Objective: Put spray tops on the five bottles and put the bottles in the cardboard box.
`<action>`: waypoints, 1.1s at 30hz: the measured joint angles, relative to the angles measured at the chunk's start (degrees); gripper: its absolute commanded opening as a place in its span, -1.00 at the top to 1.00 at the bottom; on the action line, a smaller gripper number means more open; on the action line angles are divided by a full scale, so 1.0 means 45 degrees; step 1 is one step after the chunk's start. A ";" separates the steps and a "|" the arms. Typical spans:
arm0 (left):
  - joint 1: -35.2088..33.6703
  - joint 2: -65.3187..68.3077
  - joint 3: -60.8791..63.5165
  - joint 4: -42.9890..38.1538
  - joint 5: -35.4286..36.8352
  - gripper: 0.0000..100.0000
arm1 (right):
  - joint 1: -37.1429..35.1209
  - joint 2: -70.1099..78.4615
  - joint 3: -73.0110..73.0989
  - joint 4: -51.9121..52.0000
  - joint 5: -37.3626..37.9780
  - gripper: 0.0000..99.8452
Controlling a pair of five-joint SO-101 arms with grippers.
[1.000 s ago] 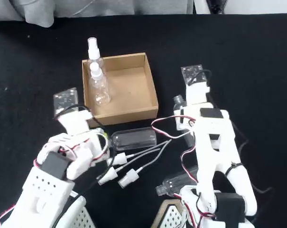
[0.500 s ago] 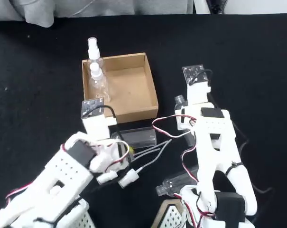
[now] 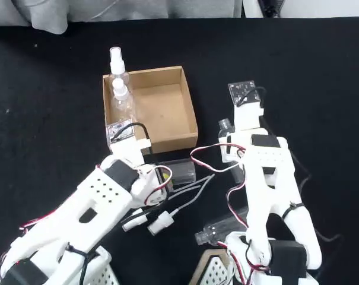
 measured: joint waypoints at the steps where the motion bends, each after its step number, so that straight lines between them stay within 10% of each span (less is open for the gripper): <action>1: 0.0000 0.0000 0.0293 -0.0371 0.0039 0.49 | 0.0000 0.0000 0.0000 0.0000 0.0000 0.84; 33: -0.0098 0.2891 0.0449 -0.1836 0.0723 0.50 | 0.0000 0.0000 0.0000 0.0000 0.0000 0.84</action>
